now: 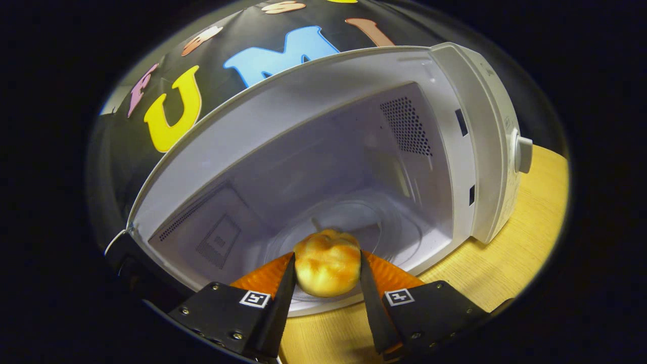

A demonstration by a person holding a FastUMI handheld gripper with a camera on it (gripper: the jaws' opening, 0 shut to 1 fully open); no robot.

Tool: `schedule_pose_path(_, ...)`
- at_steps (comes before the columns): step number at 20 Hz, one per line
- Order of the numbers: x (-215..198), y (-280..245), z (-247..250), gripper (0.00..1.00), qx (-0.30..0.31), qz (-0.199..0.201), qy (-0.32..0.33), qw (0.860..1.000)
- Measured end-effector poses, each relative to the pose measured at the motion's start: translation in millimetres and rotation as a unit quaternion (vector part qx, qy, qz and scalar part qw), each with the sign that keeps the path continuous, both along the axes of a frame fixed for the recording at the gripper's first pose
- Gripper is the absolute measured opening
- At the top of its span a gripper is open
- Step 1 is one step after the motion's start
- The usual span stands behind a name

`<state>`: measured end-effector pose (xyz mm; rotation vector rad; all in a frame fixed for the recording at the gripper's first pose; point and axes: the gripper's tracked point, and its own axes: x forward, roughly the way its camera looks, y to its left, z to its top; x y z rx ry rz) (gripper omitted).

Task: Open the microwave, put the food inside, and close the microwave door.

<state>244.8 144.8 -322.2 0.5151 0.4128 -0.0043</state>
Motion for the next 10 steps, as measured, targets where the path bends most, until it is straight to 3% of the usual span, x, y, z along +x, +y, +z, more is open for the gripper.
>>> schedule_pose_path(1,5,1,0,0.67,0.002,-0.005,0.000,1.000)
schedule_pose_path(4,12,5,-7,0.79,0.043,-0.007,0.010,0.999)
schedule_pose_path(6,14,12,-12,0.79,0.078,0.009,0.016,0.997)
schedule_pose_path(10,16,1,-4,0.87,0.058,0.006,0.002,0.998)
